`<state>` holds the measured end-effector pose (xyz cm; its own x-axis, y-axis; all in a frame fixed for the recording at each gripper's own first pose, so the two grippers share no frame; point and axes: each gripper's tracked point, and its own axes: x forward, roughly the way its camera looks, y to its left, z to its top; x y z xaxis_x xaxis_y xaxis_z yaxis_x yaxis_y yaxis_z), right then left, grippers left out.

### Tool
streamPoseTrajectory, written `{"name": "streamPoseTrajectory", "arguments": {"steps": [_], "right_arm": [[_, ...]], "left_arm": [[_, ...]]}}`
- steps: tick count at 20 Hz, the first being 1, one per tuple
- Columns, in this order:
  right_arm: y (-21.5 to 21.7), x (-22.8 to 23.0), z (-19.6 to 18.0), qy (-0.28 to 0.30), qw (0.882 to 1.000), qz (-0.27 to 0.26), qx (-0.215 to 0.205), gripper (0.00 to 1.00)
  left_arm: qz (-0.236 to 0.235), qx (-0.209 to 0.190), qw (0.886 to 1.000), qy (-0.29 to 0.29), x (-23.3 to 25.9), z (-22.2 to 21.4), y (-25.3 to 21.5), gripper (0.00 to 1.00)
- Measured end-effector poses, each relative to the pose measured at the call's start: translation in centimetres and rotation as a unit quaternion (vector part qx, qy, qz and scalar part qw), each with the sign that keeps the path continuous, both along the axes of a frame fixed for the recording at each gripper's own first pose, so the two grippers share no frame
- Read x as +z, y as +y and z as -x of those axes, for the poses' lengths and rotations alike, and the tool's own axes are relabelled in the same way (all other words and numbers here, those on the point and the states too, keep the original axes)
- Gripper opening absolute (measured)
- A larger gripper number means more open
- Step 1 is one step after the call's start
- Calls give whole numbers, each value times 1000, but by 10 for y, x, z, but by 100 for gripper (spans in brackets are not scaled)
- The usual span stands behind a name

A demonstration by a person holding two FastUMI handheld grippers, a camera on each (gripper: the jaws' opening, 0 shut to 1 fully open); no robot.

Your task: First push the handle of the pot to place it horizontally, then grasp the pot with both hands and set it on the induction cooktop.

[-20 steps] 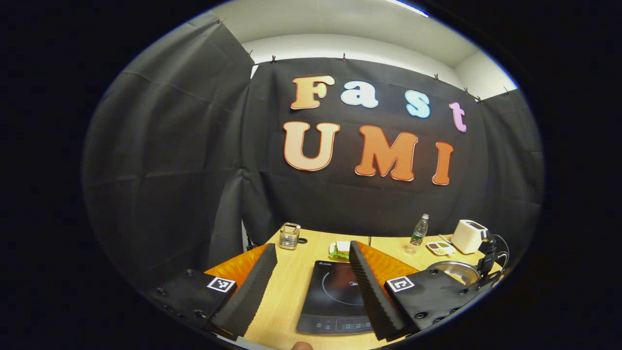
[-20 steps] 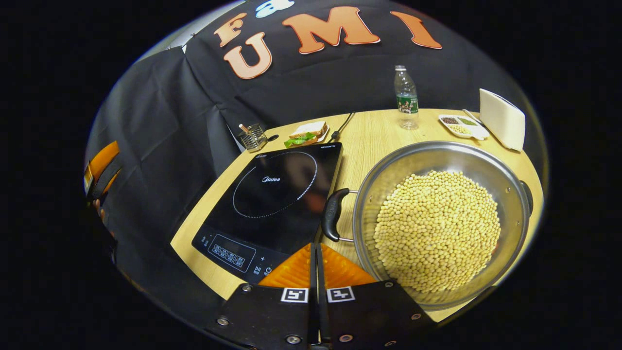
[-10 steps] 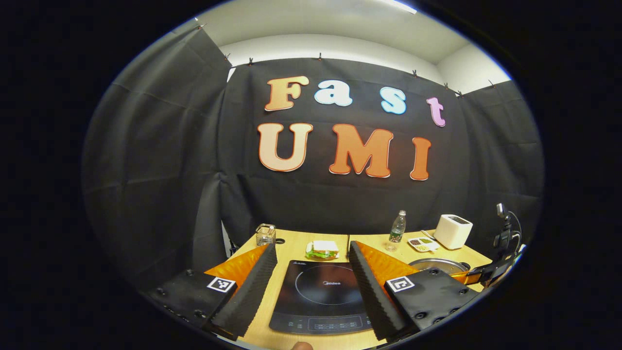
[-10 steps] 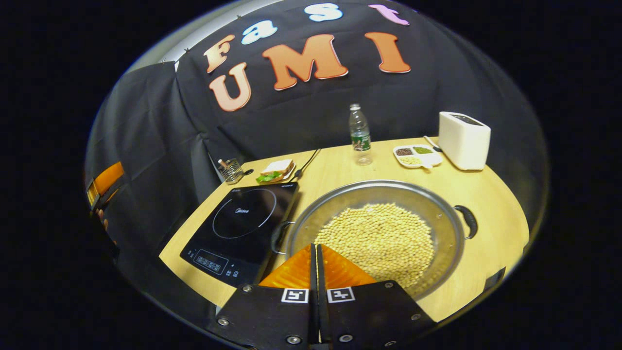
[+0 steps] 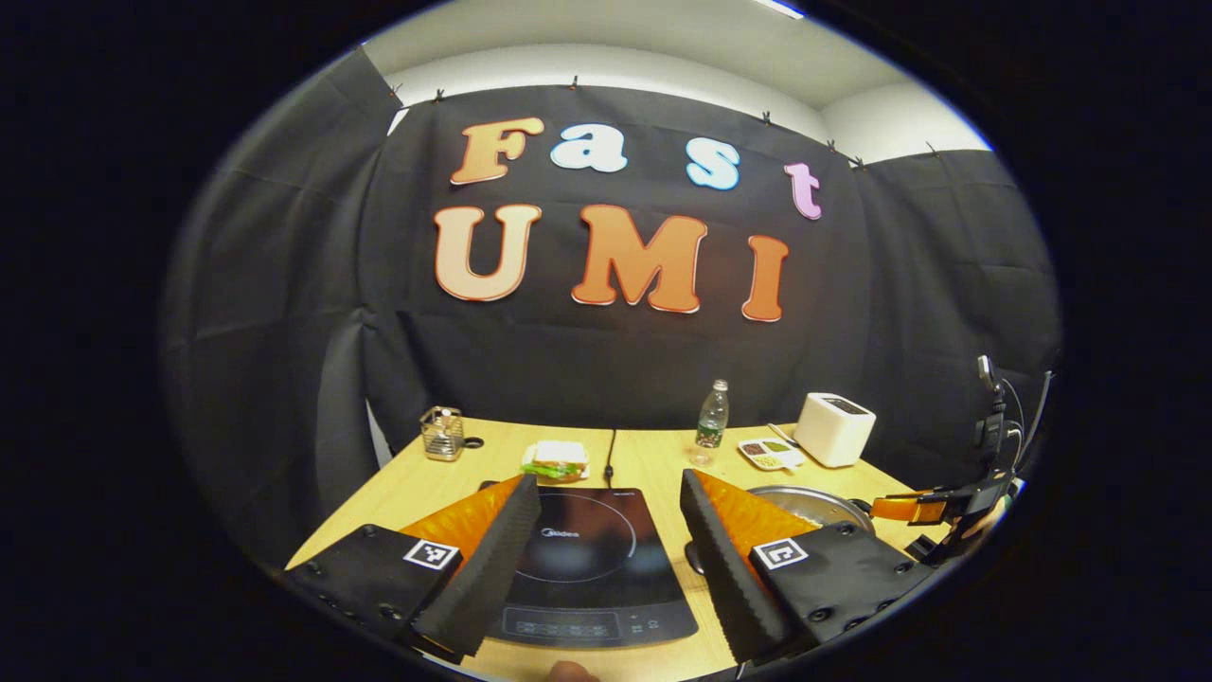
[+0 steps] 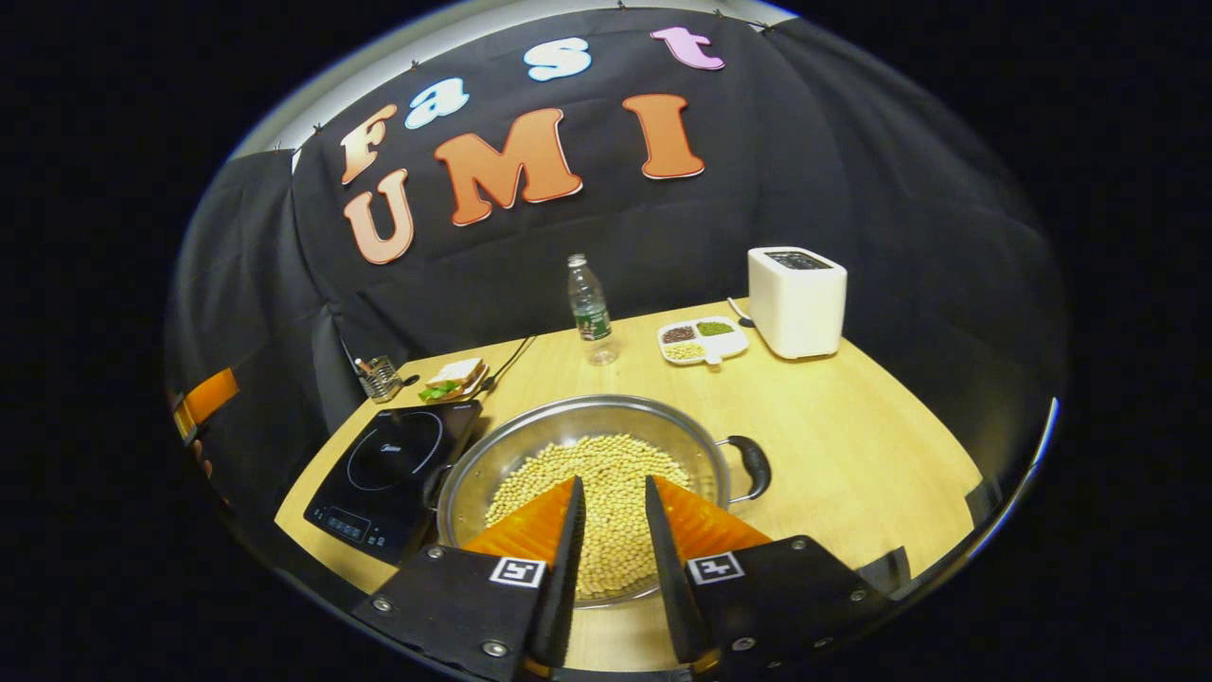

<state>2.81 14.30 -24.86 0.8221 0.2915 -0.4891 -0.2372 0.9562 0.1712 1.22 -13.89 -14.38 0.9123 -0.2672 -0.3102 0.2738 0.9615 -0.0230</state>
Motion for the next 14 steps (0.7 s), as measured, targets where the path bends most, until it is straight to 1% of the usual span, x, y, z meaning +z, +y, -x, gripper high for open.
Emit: {"name": "streamPoseTrajectory", "arguments": {"steps": [1,2,3,4,5,7,14], "right_arm": [[-7,0,-2,-2,1000,4,-6,52],[-12,-3,-4,-2,1000,7,-11,57],[-19,-4,-6,-1,1000,10,-15,69],[-23,-7,-8,-1,1000,14,-19,74],[-28,-10,-10,-1,1000,19,-22,83],[-37,-16,-16,2,999,27,-30,95],[-54,-31,-37,10,998,33,-44,95]], "left_arm": [[-2,-8,1000,10,-8,-1,-11,97],[-3,-15,1000,18,-16,-1,-21,97],[-5,-22,999,27,-23,-1,-30,98],[-6,-28,999,35,-32,-2,-39,98],[-7,-33,998,45,-41,-3,-48,98],[-7,-44,997,69,-60,-4,-65,98],[-20,-74,985,155,-136,-7,-111,98]]}}
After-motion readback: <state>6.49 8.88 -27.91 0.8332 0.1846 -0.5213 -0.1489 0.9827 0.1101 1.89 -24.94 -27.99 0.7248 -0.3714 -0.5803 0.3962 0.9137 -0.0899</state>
